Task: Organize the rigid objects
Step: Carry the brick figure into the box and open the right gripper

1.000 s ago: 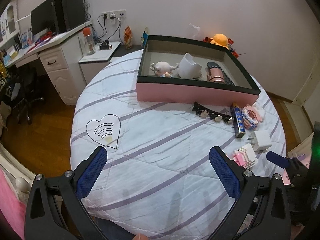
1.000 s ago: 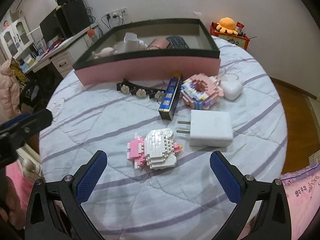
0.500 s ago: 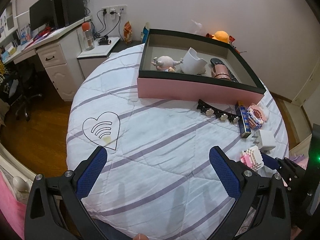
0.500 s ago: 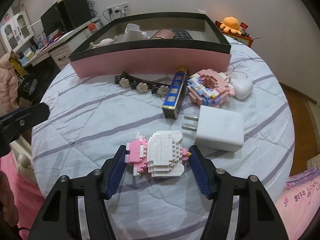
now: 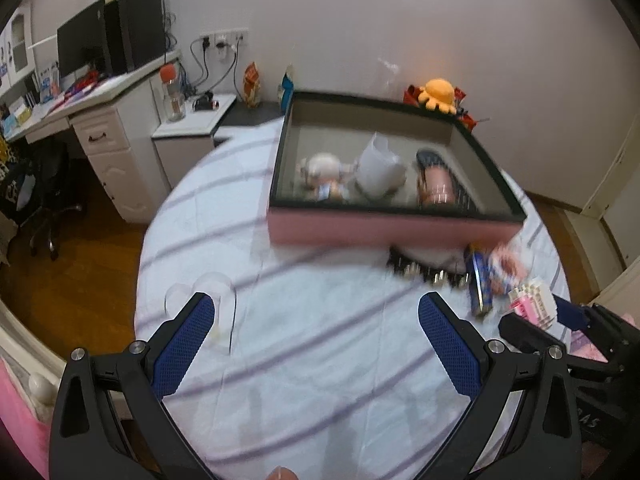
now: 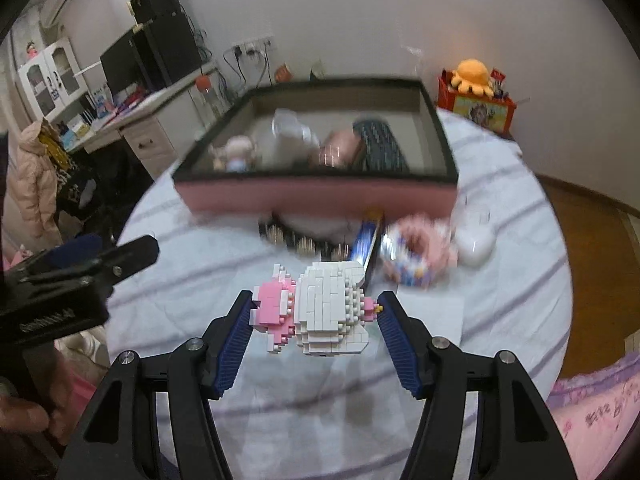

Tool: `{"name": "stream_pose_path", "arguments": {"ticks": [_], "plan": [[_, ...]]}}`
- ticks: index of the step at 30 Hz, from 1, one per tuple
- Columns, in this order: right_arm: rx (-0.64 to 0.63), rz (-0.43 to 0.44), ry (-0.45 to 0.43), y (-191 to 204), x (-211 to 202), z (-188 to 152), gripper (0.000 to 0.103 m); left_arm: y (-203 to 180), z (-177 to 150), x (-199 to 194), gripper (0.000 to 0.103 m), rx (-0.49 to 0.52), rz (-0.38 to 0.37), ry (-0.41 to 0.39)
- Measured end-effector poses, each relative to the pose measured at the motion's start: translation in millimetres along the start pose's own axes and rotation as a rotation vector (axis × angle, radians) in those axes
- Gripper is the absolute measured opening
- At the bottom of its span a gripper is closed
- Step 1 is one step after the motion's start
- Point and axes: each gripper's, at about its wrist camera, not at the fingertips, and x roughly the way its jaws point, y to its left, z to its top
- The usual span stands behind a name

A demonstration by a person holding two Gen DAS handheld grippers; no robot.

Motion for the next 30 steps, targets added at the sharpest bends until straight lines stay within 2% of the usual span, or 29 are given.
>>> {"name": "stream_pose_path", "arguments": {"ticks": [4,8,14,18,23,27,28,29,30], "plan": [[-0.02,-0.004,-0.044,-3,2,35,0.064,-5,33,6,0.103,0.005,0.011,-0.05],[-0.021,-0.015,-0.068,-16,22,78,0.064,-5,62,23,0.103,0.005,0.028,-0.076],[0.007,-0.031,-0.042,-42,70,132,0.064,-2,100,69,0.103,-0.012,0.043,-0.066],[0.027,-0.044,-0.003,-58,111,159,0.064,-4,113,96,0.103,-0.011,0.038,-0.045],[0.021,-0.046,0.054,-63,142,167,0.064,-9,122,121,0.103,-0.01,0.034,-0.026],[0.015,-0.045,0.074,-63,149,164,0.064,-11,126,130,0.103,-0.013,0.032,-0.02],[0.017,-0.039,0.071,-63,147,164,0.069,-11,127,132,0.103,-0.015,0.032,-0.018],[0.018,-0.041,0.066,-63,144,164,0.079,-11,127,132,0.103,-0.017,0.031,-0.016],[0.021,-0.047,0.058,-64,141,163,0.081,-11,128,132,0.103,-0.019,0.031,-0.015]]}}
